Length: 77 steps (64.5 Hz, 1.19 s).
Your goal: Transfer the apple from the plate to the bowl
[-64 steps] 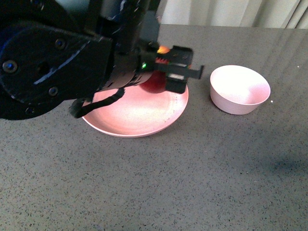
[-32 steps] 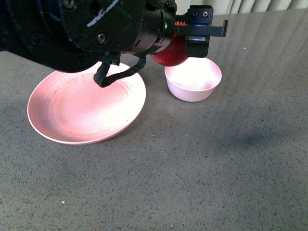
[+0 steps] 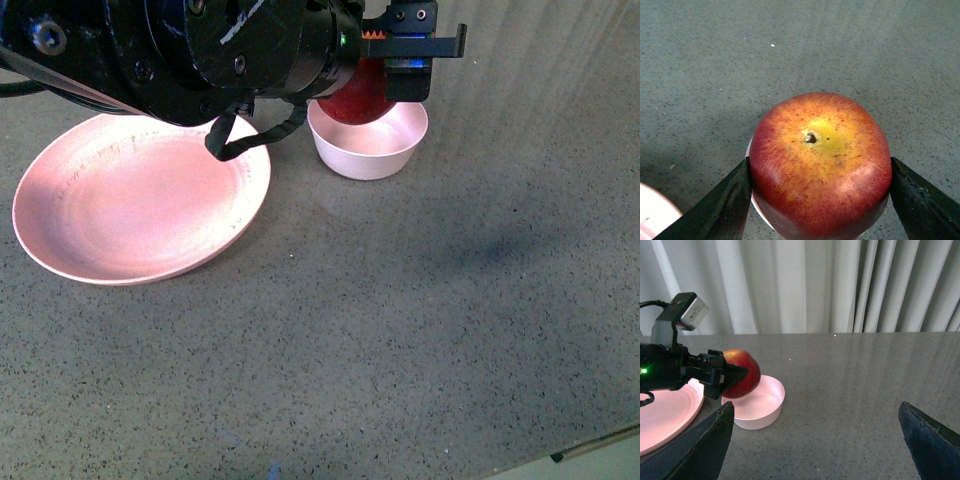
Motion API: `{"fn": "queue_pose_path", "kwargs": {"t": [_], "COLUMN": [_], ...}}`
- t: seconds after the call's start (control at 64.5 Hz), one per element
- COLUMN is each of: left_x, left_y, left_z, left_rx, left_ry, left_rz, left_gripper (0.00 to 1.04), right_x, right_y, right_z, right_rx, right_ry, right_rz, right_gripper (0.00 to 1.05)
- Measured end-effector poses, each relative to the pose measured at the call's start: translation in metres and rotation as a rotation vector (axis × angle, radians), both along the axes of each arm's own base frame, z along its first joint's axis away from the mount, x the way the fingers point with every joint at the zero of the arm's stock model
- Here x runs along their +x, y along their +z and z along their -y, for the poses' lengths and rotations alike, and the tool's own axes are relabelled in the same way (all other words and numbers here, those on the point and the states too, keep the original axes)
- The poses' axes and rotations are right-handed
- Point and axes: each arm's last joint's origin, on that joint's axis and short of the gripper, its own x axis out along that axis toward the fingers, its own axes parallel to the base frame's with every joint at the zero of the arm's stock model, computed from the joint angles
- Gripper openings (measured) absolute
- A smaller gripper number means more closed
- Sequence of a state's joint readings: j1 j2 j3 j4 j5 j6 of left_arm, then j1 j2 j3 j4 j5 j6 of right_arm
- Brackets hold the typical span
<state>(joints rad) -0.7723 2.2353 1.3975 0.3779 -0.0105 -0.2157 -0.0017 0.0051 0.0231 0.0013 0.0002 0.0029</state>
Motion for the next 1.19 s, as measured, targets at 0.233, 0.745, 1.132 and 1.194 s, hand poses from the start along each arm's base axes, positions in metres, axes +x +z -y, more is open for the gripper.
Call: {"fn": "queue_pose_path", "kwargs": {"t": [0.233,0.745,1.132,1.194], "left_x": [-0.001,0.000,-0.012,-0.020], "left_y": [-0.007,-0.006,0.031,0.042], "left_z": [0.002,0.002,-0.105,-0.132], "left_rx": [0.009,-0.027,-0.134,-0.169], "left_ry": [-0.021,0.033,0.273,0.296], "left_rz": [-0.022,-0.014,0.046,0.057], "left_gripper": [0.70,0.96,0.96,0.96], "right_x": [0.000,0.000,0.000,0.000], "right_y": [0.000,0.000,0.000,0.000], "right_z": [0.000,0.000,0.000,0.000], "right_rx": [0.000,0.000,0.000,0.000], "right_ry": [0.000,0.000,0.000,0.000], "right_rz": [0.000,0.000,0.000,0.000], "right_gripper": [0.96,0.96,0.96,0.96]}}
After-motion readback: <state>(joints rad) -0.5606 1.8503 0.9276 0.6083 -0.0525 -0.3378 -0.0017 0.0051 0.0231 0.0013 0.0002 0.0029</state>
